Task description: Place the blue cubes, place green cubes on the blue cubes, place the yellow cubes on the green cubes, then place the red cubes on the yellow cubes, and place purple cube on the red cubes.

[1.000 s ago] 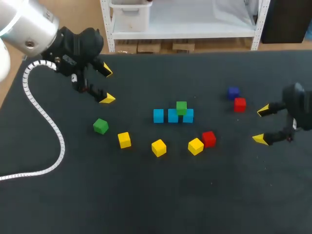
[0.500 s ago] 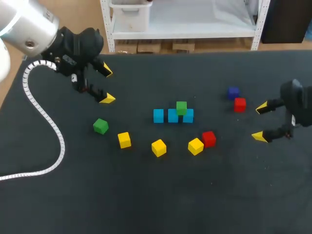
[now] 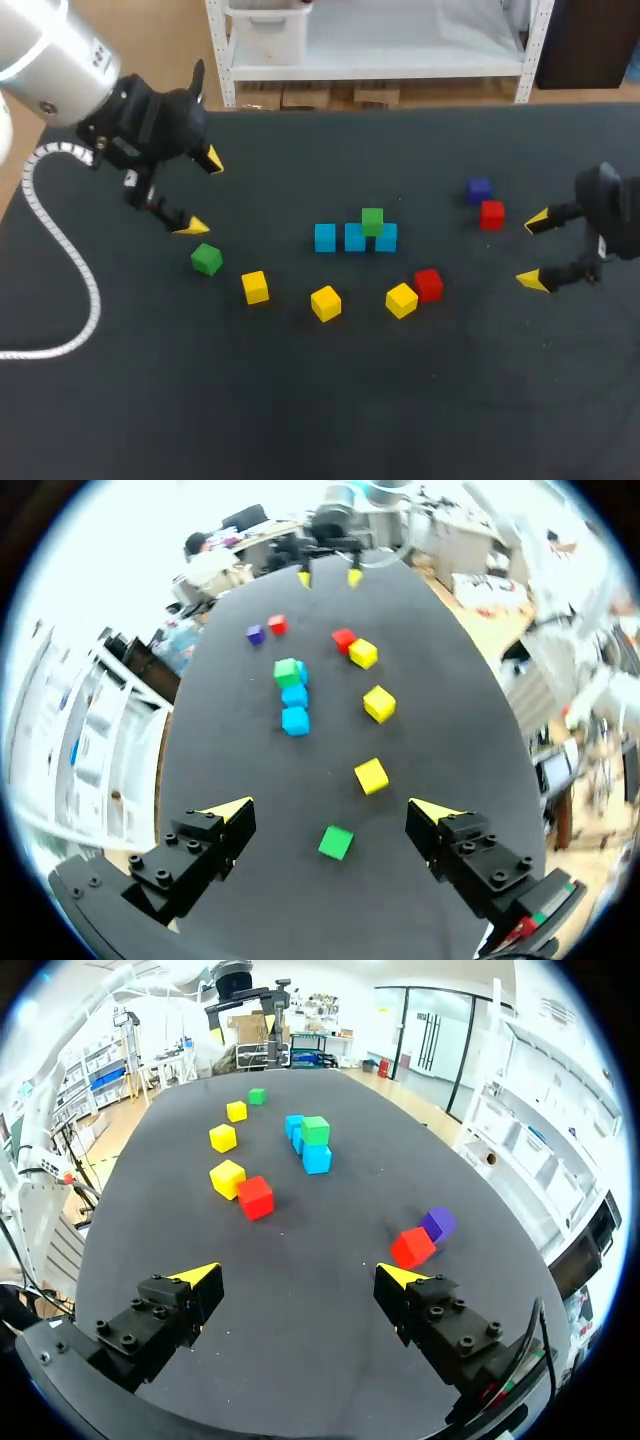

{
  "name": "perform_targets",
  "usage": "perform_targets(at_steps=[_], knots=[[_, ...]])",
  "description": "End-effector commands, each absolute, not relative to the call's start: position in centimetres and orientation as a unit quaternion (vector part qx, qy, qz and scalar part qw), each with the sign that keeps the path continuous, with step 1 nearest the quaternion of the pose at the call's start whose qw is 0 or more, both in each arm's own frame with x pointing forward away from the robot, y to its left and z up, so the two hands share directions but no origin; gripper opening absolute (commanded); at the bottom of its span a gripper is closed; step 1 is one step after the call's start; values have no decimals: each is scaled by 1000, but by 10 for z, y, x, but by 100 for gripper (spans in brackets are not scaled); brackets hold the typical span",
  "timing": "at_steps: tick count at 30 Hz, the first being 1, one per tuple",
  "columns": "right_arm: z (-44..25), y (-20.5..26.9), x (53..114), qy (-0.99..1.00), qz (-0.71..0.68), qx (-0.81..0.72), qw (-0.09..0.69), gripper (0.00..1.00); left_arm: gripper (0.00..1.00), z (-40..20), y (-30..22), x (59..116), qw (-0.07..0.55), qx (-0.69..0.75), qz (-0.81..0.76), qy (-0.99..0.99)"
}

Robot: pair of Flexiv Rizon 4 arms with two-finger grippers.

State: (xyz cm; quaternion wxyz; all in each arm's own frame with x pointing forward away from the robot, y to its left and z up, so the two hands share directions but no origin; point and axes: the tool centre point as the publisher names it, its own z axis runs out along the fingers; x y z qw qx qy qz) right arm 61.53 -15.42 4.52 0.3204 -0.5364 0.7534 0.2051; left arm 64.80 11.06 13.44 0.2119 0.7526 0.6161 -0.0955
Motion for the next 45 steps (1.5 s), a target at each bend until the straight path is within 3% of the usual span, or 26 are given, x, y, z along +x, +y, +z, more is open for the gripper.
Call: perform_targets(at_steps=[1, 13, 45], knots=[[44, -154, 616, 753, 206, -536, 321, 100, 100, 131, 121, 652, 184, 805, -86, 558], [44, -154, 616, 753, 206, -536, 321, 100, 100, 82, 129, 650, 136, 845, -86, 510], [44, -154, 616, 753, 206, -536, 321, 100, 100, 8, 146, 667, 81, 863, -86, 491]])
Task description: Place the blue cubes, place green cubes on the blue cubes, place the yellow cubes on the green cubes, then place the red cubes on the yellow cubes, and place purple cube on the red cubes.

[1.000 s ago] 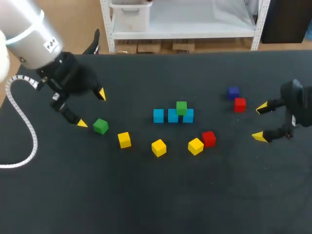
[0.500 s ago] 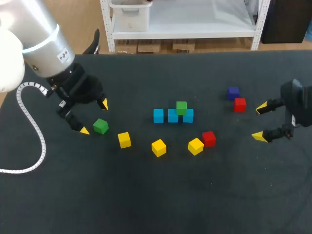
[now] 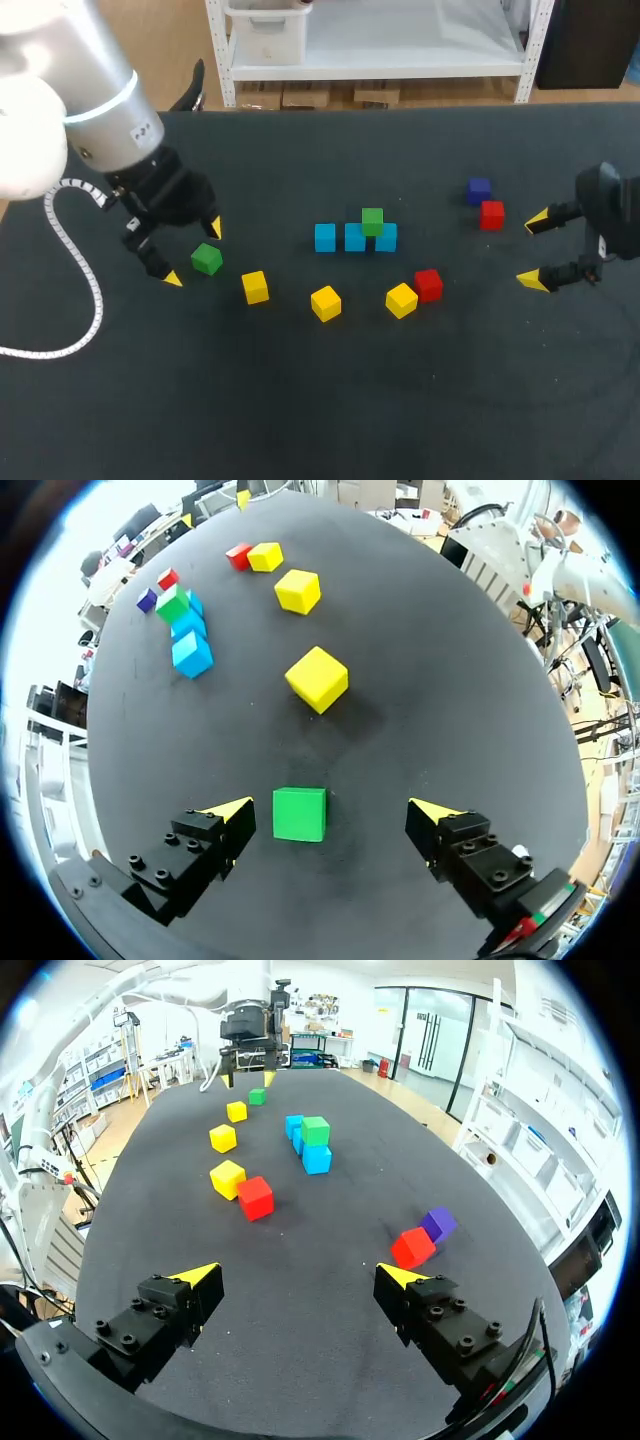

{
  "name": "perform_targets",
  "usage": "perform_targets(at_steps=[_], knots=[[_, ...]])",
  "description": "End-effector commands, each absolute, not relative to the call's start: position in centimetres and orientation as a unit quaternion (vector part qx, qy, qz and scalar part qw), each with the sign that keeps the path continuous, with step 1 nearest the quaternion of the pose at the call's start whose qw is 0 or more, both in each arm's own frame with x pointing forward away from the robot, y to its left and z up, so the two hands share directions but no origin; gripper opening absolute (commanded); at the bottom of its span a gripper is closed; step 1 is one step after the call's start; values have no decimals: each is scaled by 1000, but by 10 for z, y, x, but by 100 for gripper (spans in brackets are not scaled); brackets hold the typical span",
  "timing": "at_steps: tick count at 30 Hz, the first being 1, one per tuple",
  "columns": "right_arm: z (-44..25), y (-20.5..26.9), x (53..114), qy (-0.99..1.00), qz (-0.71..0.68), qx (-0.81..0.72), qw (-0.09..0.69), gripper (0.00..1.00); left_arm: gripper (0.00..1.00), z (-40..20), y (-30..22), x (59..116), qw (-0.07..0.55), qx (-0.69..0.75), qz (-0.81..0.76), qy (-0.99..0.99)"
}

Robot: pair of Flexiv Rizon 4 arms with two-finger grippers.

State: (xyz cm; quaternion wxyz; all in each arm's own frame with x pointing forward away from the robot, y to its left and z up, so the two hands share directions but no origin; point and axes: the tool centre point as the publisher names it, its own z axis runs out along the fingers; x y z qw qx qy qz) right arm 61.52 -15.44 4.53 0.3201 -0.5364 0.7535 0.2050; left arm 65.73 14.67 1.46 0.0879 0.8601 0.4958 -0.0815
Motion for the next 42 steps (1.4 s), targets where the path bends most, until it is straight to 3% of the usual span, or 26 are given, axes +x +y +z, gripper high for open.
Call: perform_targets(at_steps=[1, 14, 15, 16, 18, 26, 29, 31, 36, 39, 42], knots=[[44, -154, 616, 753, 206, -536, 321, 100, 100, 8, 146, 668, 80, 864, -86, 489], [44, -154, 616, 753, 206, -536, 321, 100, 100, 3, 147, 681, 81, 869, -84, 481], [44, -154, 616, 753, 206, -536, 321, 100, 98, 3, 147, 681, 81, 870, -84, 480], [44, -154, 616, 753, 206, -536, 321, 100, 88, 3, 147, 682, 81, 870, -85, 479], [44, -154, 616, 753, 206, -536, 321, 100, 81, 2, 147, 682, 78, 873, -84, 475], [44, -154, 616, 753, 206, -536, 321, 100, 78, -1, 146, 680, 75, 874, -87, 472], [44, -154, 616, 753, 206, -536, 321, 100, 67, -2, 144, 679, 74, 875, -87, 471], [44, -154, 616, 753, 206, -536, 321, 100, 47, -3, 143, 679, 75, 874, -86, 472], [44, -154, 616, 753, 206, -536, 321, 100, 33, -5, 143, 679, 72, 874, -83, 473], [44, -154, 616, 753, 206, -536, 321, 100, 1, -5, 143, 678, 70, 872, -81, 477], [44, -154, 616, 753, 206, -536, 321, 100, 0, -4, 143, 677, 73, 867, -79, 486]])
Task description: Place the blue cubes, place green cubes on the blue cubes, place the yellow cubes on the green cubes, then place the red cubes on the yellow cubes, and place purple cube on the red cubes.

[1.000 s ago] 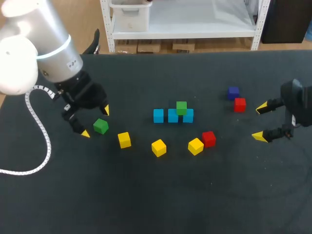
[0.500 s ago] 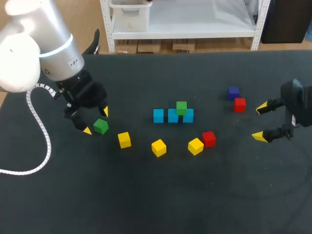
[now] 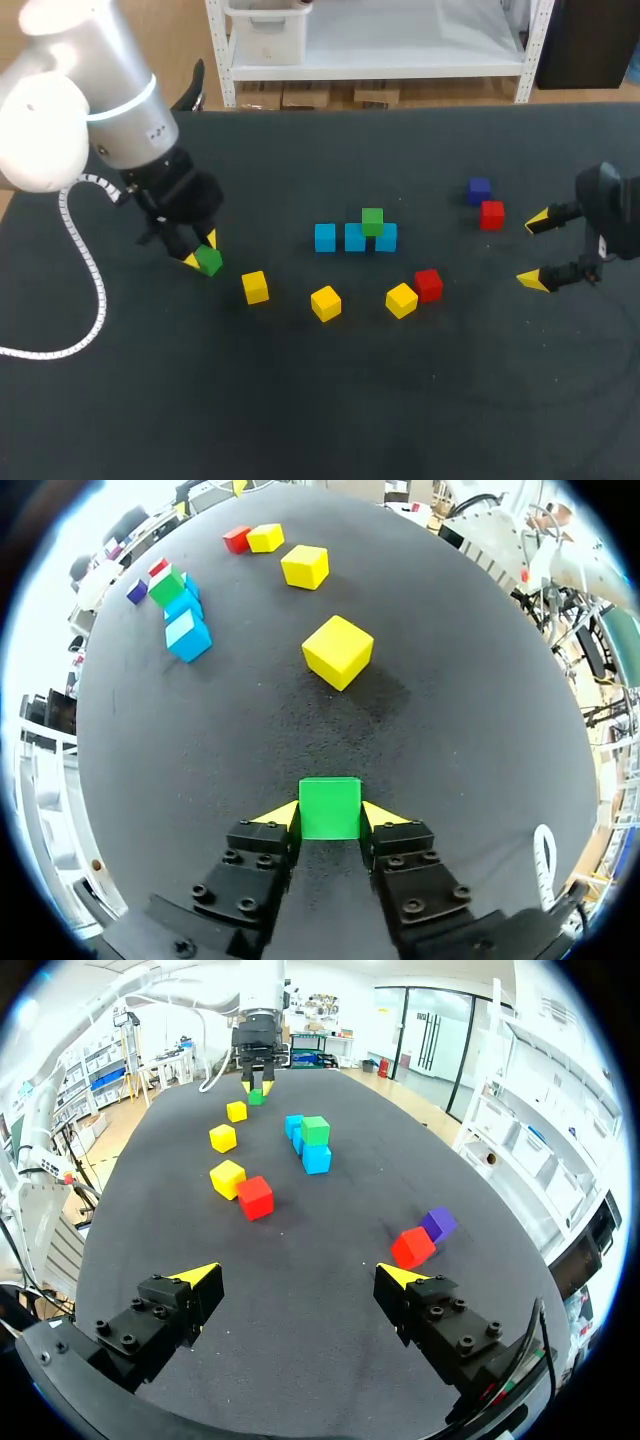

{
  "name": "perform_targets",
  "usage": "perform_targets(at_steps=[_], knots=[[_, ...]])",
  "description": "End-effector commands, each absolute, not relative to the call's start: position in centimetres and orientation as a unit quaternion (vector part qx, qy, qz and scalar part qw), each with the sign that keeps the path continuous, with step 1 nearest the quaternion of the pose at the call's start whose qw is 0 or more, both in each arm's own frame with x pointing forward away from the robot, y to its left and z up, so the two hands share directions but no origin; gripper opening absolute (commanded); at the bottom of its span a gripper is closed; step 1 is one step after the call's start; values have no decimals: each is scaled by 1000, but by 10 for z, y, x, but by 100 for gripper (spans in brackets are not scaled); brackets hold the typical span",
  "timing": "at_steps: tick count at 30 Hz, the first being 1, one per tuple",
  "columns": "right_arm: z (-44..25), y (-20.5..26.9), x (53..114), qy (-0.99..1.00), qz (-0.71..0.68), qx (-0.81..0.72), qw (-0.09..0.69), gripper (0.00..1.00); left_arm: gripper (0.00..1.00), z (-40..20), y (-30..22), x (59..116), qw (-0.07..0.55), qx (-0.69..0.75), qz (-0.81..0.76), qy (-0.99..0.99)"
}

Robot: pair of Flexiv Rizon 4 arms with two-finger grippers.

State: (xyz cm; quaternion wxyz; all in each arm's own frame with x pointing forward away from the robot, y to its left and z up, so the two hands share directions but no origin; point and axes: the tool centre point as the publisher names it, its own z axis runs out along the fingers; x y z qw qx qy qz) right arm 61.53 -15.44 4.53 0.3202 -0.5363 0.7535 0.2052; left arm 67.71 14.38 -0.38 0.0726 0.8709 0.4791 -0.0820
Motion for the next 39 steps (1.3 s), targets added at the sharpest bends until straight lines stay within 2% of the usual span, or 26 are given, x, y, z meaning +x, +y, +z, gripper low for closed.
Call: perform_targets(at_steps=[1, 13, 18, 28, 39], knots=[[44, -154, 616, 753, 206, -536, 321, 100, 0, -4, 143, 676, 72, 865, -77, 490], [44, -154, 616, 753, 206, -536, 321, 100, 0, 42, 122, 663, 127, 697, -94, 700], [44, -154, 616, 753, 206, -536, 321, 100, 0, 58, 101, 659, 131, 640, -96, 751], [44, -154, 616, 753, 206, -536, 321, 100, 0, 88, 39, 664, 136, 656, -76, 739], [44, -154, 616, 753, 206, -536, 321, 100, 0, 88, -13, 674, 122, 705, -68, 695]])
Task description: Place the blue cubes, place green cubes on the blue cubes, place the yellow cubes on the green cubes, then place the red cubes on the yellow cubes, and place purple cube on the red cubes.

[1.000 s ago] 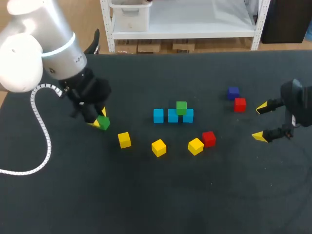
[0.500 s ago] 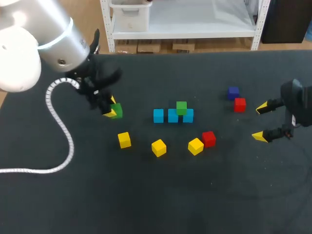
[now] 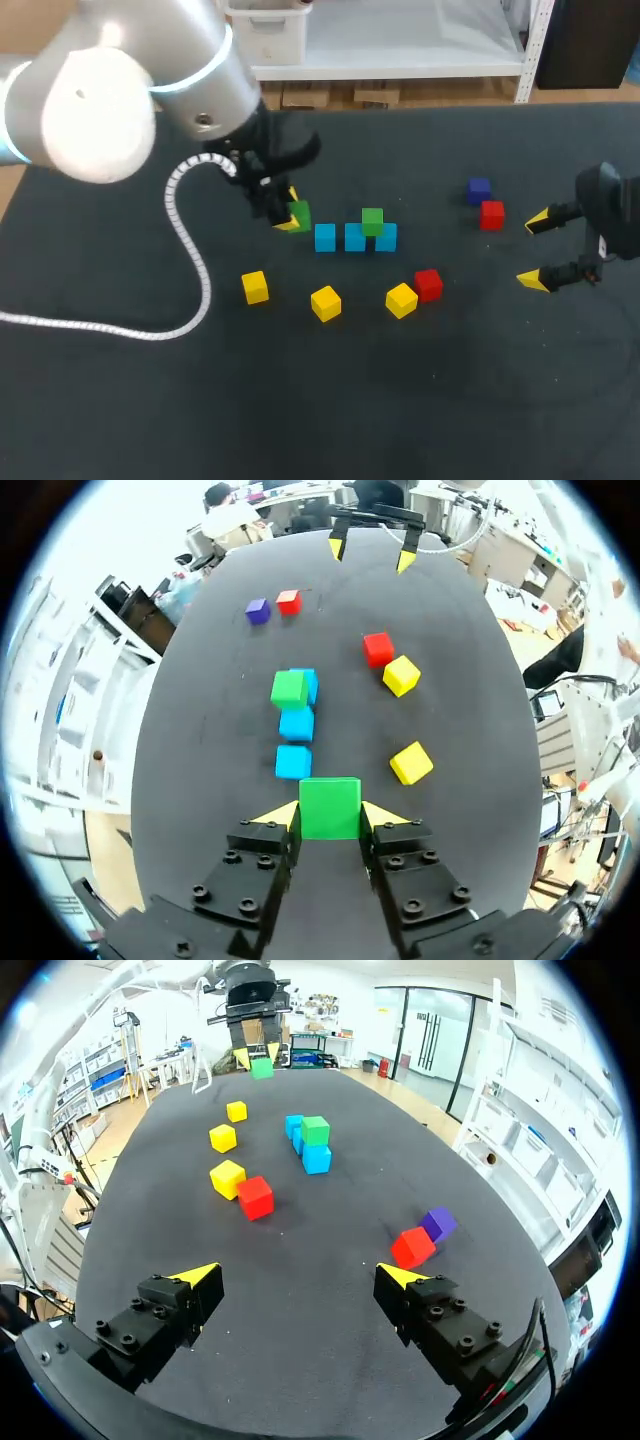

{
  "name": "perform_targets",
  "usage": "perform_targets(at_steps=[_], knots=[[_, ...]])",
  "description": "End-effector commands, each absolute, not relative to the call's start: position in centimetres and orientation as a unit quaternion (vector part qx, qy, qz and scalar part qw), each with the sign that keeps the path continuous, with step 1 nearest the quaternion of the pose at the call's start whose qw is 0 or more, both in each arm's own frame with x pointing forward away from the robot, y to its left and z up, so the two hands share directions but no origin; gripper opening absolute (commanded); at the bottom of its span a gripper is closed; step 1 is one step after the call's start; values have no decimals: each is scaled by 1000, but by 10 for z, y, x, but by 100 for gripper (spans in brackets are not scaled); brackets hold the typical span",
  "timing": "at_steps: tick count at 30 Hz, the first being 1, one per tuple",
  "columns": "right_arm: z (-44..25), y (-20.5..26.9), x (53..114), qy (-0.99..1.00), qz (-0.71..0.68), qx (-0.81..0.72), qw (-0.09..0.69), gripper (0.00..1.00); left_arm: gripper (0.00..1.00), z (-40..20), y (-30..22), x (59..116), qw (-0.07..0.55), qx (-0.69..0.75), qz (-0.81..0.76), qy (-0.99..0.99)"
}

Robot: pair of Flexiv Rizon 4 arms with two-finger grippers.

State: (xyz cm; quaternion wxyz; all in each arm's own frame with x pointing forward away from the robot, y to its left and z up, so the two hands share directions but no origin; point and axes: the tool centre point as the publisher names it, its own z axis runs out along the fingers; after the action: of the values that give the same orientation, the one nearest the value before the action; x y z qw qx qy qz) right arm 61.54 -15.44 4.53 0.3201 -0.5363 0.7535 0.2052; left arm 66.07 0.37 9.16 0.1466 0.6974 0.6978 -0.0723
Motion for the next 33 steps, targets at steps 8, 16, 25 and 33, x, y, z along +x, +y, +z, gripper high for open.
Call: perform_targets(at_steps=[8, 16, 25, 33], knots=[[44, -154, 616, 753, 206, -536, 321, 100, 0, 78, -29, 684, 115, 718, -72, 683], [44, -154, 616, 753, 206, -536, 321, 100, 0, 66, -37, 692, 109, 722, -83, 678], [44, -154, 616, 753, 206, -536, 321, 100, 0, 52, -38, 700, 102, 727, -80, 675], [44, -154, 616, 753, 206, -536, 321, 100, 0, 44, -42, 704, 102, 729, -85, 672]])
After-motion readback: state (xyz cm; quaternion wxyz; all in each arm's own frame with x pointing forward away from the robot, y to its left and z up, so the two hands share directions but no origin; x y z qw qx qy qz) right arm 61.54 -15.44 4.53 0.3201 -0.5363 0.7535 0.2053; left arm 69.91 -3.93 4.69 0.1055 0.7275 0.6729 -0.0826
